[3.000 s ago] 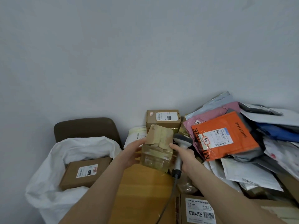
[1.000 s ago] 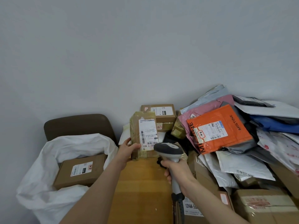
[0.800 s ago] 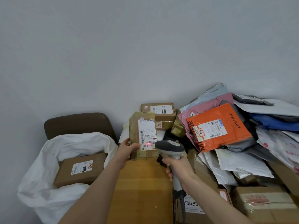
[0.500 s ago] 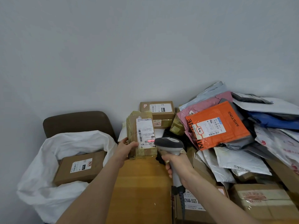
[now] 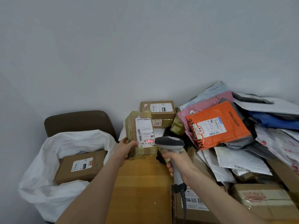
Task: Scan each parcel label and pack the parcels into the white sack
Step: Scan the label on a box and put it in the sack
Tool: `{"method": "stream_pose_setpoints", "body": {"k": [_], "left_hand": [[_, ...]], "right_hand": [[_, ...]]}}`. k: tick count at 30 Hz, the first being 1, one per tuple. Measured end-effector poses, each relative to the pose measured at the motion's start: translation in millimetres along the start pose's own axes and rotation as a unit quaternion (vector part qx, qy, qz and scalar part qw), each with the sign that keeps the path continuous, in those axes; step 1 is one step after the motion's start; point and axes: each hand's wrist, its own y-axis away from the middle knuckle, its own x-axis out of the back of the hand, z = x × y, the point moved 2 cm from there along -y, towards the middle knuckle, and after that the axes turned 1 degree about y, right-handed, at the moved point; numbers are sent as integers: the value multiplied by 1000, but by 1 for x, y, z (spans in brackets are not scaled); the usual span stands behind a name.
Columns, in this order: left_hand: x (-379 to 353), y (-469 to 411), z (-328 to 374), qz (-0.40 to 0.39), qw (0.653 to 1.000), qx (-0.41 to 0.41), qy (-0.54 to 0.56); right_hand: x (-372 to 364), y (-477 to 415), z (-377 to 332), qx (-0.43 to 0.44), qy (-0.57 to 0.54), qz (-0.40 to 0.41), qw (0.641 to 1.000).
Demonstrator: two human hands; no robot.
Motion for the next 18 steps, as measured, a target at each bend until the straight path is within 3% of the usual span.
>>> {"method": "stream_pose_setpoints", "body": {"k": [18], "left_hand": [[2, 2, 0, 2, 1000, 12, -3]], "right_hand": [[2, -5, -3, -5, -9, -23, 1000]]}}
